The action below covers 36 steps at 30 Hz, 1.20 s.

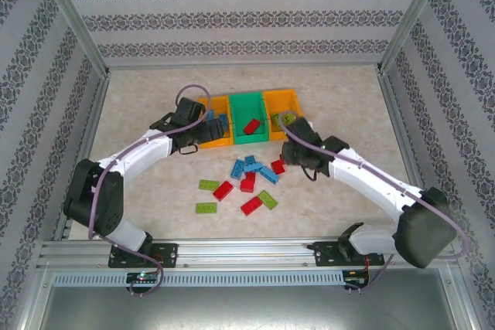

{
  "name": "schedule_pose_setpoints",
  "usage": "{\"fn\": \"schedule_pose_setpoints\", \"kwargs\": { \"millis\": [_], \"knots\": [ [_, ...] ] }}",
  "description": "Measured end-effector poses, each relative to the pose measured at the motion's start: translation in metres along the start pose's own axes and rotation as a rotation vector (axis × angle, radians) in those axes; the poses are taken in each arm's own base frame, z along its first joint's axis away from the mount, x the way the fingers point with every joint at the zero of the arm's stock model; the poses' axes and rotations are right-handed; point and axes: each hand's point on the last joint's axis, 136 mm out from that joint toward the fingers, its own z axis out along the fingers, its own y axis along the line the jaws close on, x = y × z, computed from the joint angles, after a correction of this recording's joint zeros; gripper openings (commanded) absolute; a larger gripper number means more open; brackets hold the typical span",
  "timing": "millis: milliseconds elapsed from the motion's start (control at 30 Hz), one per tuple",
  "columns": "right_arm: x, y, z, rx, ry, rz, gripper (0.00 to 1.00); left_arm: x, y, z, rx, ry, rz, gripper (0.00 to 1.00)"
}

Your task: Sort the legos into containers by color

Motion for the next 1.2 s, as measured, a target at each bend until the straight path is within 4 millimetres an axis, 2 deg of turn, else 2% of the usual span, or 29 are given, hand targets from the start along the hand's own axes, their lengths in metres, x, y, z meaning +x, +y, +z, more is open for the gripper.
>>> {"fn": "schedule_pose_setpoints", "kwargs": {
  "millis": [100, 200, 367, 467, 567, 633, 733, 867, 933, 1033, 1133, 1200],
  "knots": [
    [-0.043, 0.0, 0.011, 0.002, -0.036, 0.001, 0.31, 0.014, 0.003, -0.006, -0.011, 0.016, 0.02, 1.0],
    [-0.08, 0.003, 0.03, -0.003, -0.053, 0.0, 0.31, 0.026, 0.01, -0.009, -0.028, 0.032, 0.026, 1.0],
    [-0.113, 0.006, 0.077, -0.002, -0.024, -0.004, 0.33, 0.048, 0.026, -0.005, -0.064, 0.084, 0.029, 1.0],
    [-0.117, 0.01, 0.105, 0.005, 0.008, -0.009, 0.36, 0.061, 0.03, -0.003, -0.074, 0.116, 0.042, 1.0],
    [-0.111, 0.01, 0.121, 0.007, 0.042, -0.007, 0.39, 0.073, 0.028, -0.002, -0.072, 0.147, 0.07, 0.99],
    [-0.109, 0.012, 0.126, -0.001, 0.054, -0.004, 0.5, 0.081, 0.026, -0.003, -0.07, 0.167, 0.093, 0.99],
    [-0.112, 0.014, 0.125, -0.007, 0.051, 0.0, 0.55, 0.095, 0.027, -0.002, -0.077, 0.199, 0.127, 0.98],
    [-0.113, 0.015, 0.125, -0.011, 0.048, 0.001, 0.63, 0.118, 0.039, -0.002, -0.103, 0.254, 0.147, 0.97],
    [-0.114, 0.015, 0.123, -0.018, 0.046, 0.002, 0.72, 0.125, 0.042, -0.003, -0.111, 0.274, 0.151, 0.97],
    [-0.117, 0.018, 0.117, -0.039, 0.039, 0.006, 0.76, 0.133, 0.04, -0.003, -0.1, 0.296, 0.162, 0.96],
    [-0.121, 0.023, 0.108, -0.066, 0.026, 0.007, 0.85, 0.139, 0.034, -0.004, -0.085, 0.308, 0.18, 0.96],
    [-0.123, 0.025, 0.103, -0.08, 0.018, 0.006, 0.97, 0.141, 0.032, -0.005, -0.083, 0.313, 0.186, 0.96]
  ]
}}
